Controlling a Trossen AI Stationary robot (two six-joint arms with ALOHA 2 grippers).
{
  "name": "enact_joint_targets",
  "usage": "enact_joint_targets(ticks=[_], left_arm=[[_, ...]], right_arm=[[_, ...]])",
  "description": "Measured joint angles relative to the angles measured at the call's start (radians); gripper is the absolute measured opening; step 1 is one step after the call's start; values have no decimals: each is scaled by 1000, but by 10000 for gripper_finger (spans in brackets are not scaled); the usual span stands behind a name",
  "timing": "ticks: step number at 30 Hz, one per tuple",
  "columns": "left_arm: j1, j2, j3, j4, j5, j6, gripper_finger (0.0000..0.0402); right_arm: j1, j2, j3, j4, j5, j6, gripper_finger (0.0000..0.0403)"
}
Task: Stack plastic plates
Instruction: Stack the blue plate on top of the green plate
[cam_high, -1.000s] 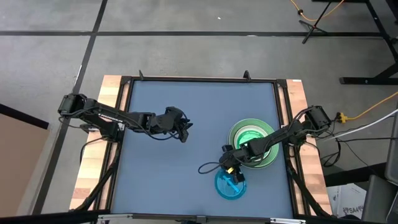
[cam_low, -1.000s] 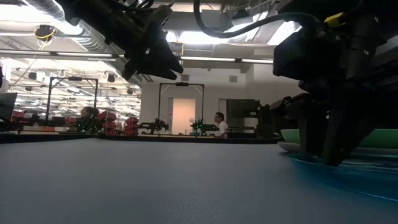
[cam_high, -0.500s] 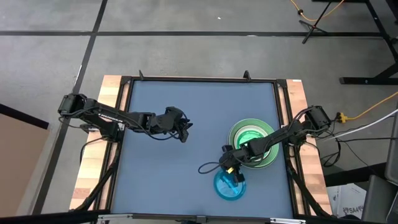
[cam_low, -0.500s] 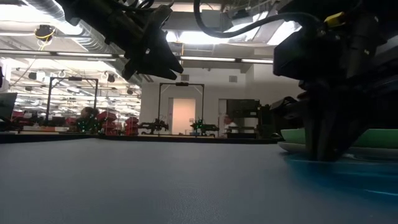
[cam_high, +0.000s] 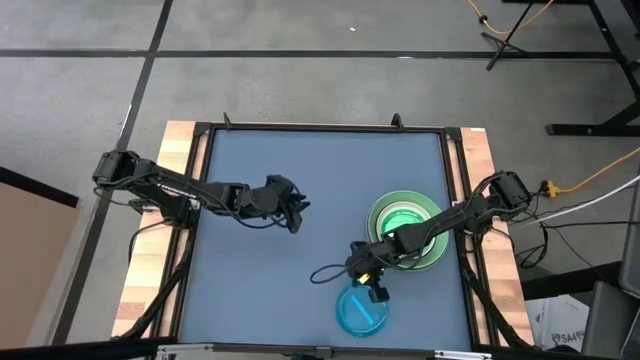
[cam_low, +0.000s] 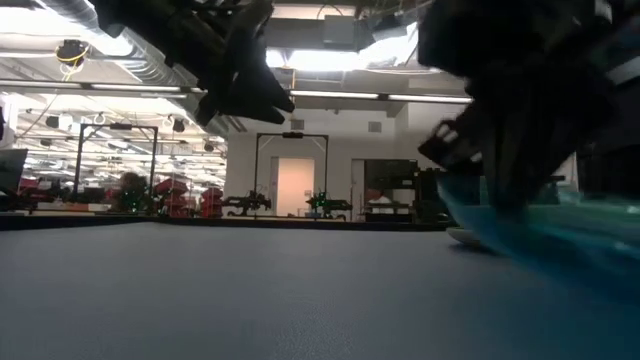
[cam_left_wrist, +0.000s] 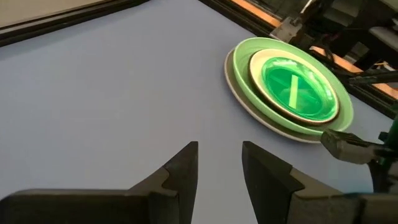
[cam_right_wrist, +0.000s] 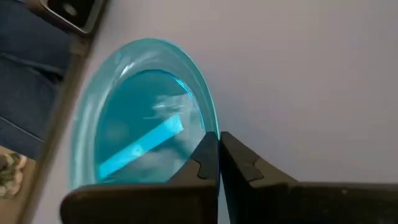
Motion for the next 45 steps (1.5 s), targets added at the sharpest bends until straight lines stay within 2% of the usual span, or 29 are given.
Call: enact_joint_targets(ticks=[6,13,17,31,37,45], left_arm=[[-53,-39,0,7,0,58,118],[-128,-147,0,10,30,156,118],[-177,-218,0,8,70,248,118],[-326,-438,0,-4,72,518,118],[-339,-528,0,-48,71,551,118],[-339,-563,0,-72,70,551,118]], right_arm=[[0,0,100,-102,-23,2,1],[-1,-1,234,-259,-21,2,0],[-1,-2,313,-331,-17,1,0],[-2,-3,569,-549,-18,1,0],[-2,-4,660,-677,-18,0,0],[-6,-5,762,-1000,-16,-45,0]])
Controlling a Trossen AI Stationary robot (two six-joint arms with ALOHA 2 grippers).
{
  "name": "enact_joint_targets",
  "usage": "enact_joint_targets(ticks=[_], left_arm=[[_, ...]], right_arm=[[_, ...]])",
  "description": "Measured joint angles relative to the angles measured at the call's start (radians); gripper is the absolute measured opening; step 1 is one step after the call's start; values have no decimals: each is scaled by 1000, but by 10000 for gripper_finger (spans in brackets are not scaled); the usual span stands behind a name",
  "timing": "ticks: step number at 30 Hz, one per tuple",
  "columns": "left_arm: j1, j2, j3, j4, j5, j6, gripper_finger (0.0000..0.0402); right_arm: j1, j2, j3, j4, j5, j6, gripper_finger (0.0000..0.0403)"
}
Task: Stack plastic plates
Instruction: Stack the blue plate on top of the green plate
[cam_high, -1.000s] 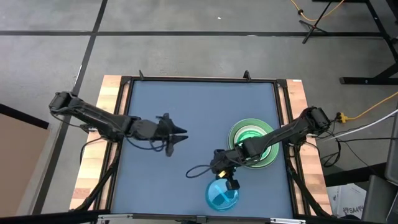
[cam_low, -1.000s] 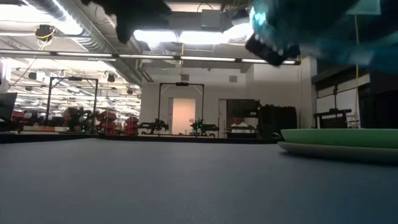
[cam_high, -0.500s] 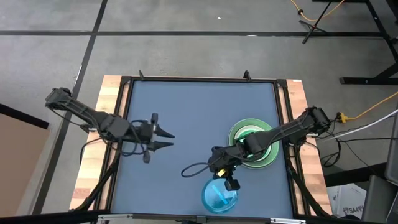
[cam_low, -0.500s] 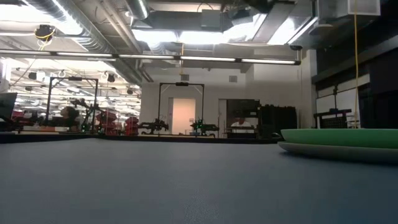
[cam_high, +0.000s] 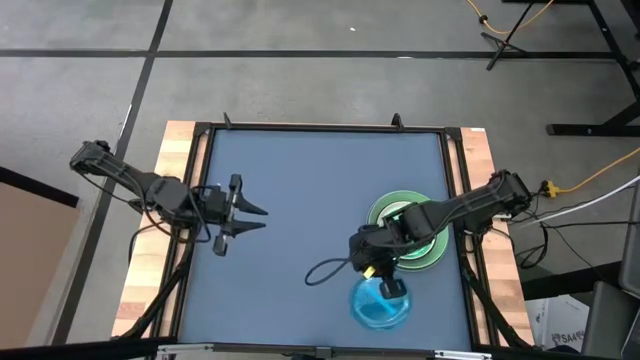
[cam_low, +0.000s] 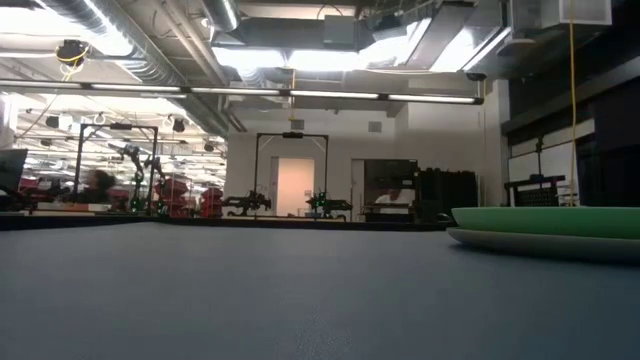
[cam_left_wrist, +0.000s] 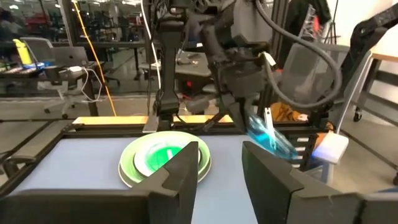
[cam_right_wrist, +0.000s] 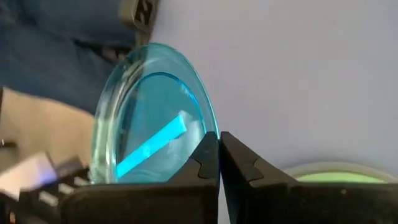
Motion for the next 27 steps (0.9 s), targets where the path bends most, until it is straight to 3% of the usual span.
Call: enact_joint_targets(ticks=[9,15,27], left_arm=[[1,3,0,-38,0,-2,118],[1,3,0,-42,0,-3,118],[1,4,0,-45,0,-3,118]], right_arm=[[-78,-13,5,-210,-17,-127,0],[-181,-71,-18,-245,-17,-206,0],[-406,-270,-340,-142,-17,-378,0]])
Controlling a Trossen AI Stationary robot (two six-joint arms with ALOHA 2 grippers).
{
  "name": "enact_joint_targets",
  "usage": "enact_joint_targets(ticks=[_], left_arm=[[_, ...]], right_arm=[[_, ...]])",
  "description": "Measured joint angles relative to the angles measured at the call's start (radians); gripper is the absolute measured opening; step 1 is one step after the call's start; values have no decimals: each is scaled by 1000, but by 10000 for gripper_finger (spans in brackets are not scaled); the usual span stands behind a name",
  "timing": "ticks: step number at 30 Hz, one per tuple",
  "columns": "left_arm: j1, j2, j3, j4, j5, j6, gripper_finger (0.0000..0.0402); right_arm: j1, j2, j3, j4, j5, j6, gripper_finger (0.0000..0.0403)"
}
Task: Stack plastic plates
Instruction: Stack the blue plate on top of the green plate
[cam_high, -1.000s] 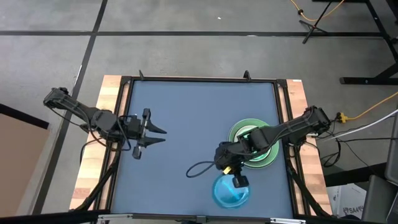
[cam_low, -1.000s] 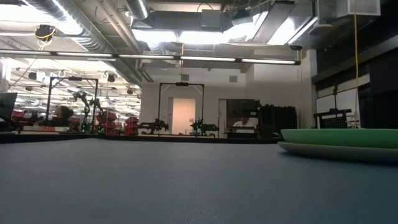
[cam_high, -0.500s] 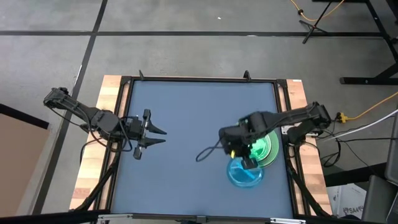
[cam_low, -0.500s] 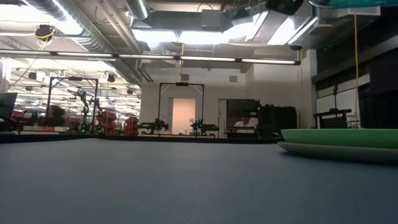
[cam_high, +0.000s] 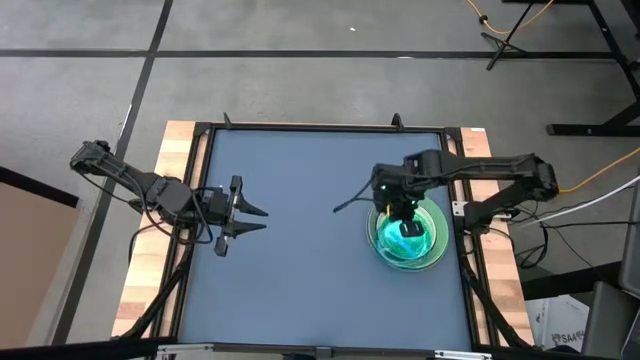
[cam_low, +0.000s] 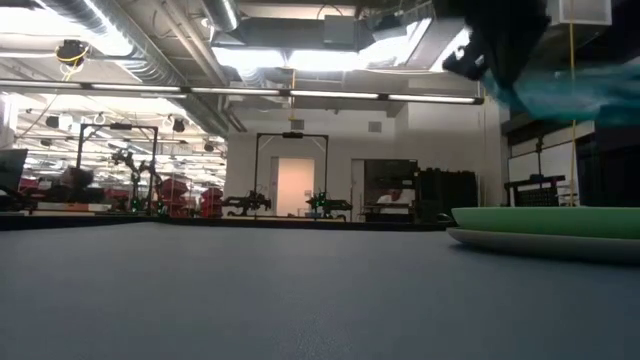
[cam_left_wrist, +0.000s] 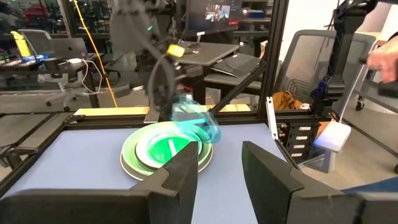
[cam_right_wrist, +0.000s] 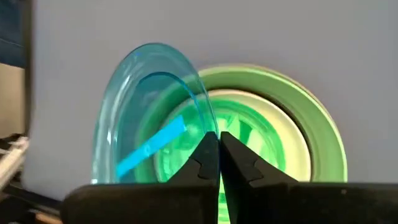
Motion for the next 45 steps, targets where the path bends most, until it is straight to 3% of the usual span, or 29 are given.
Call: enact_joint_targets(ticks=[8,18,32,37,45], left_arm=[[0,0,0,0,0,0,118],[0,0,0,0,-2,0,118],[0,0,0,0,-4,0,118],[0,0,0,0,-5,0,118],[0,0,0,0,-4,1,118]], right_arm=[[-188,-51,-229,77,-50,-144,0],[-349,-50,-399,181,-109,-224,0],[-369,-50,-496,301,-119,-180,0],[-369,-49,-496,307,-48,-109,0],[-369,-49,-496,308,-41,-107,16]])
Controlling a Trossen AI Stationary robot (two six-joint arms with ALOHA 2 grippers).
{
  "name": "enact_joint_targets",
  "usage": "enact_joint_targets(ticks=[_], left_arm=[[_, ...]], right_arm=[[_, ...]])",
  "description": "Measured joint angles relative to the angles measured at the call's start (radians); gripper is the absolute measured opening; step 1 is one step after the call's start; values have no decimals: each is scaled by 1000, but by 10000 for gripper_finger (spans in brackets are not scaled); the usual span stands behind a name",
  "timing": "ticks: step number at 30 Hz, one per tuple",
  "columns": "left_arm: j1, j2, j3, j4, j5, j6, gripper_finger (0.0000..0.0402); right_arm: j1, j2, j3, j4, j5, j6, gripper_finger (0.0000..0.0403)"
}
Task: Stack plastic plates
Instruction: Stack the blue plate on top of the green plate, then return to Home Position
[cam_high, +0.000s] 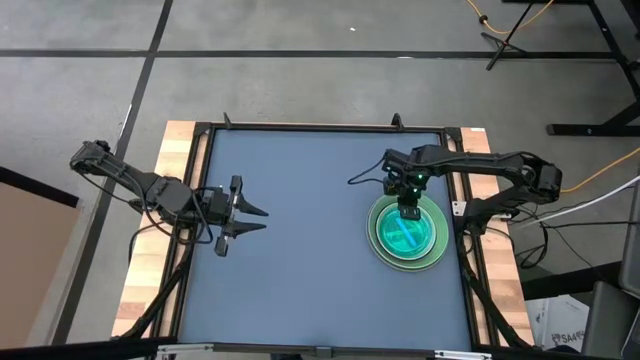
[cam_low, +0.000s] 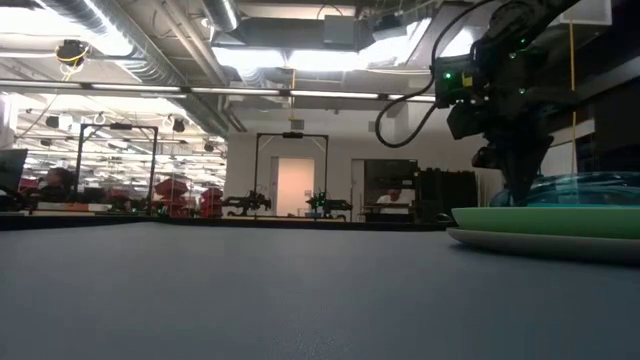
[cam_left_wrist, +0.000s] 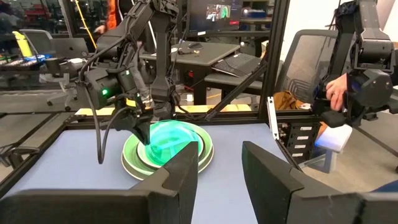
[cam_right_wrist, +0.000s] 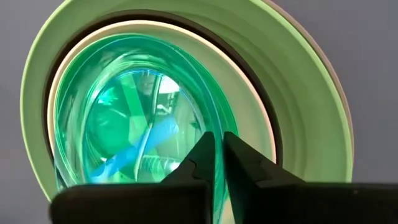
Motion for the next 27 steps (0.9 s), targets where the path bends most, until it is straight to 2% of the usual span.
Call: enact_joint_targets(ticks=[10,15,21,27], left_arm=[[0,0,0,0,0,0,118],[0,0,0,0,0,0,118],[0,0,0,0,1,0,118],[0,0,0,0,1,0,118]], right_arm=[[0,0,0,0,2,0,71],[0,0,0,-1,8,0,73],[0,0,0,-2,136,1,74],[0,0,0,-2,146,-1,74]])
